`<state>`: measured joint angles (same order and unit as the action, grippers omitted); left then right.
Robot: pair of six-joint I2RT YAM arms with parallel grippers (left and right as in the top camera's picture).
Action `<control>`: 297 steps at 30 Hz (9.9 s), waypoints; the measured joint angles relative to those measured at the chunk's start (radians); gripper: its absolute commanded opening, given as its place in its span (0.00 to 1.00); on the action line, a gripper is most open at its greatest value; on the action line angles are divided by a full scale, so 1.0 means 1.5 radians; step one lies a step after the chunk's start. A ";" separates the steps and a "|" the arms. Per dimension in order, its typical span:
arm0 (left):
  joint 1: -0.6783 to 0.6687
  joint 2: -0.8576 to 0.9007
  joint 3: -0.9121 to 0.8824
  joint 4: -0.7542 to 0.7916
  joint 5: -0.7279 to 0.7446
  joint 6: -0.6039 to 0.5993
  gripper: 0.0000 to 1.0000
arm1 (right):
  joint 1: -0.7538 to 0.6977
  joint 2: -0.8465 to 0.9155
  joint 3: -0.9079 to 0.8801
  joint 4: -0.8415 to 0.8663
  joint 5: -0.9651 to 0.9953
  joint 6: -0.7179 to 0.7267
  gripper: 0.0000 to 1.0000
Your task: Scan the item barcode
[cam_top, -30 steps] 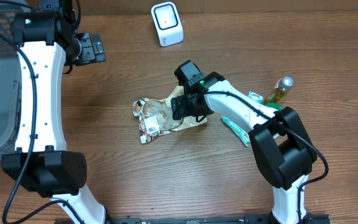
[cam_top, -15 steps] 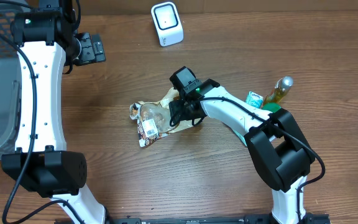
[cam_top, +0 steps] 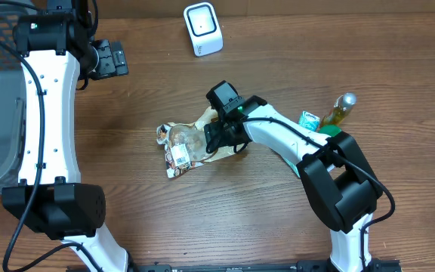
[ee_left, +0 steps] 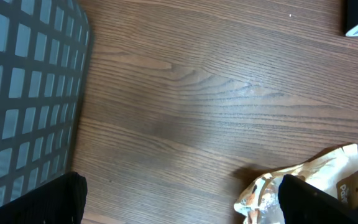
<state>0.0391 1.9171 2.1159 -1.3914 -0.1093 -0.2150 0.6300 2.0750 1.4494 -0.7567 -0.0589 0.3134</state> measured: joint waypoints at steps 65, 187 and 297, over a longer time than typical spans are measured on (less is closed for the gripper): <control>0.000 0.000 0.000 0.000 0.000 0.000 1.00 | -0.102 -0.161 0.038 0.006 -0.288 0.000 0.04; 0.000 0.000 0.000 0.000 0.000 0.000 1.00 | 0.032 0.033 0.126 -0.069 -0.026 0.018 1.00; 0.000 0.000 0.000 0.000 0.000 0.000 1.00 | -0.112 0.302 0.338 0.843 0.329 -0.403 0.04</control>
<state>0.0391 1.9171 2.1159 -1.3918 -0.1093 -0.2150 0.4622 2.5286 1.9564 0.5079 0.4351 -0.2913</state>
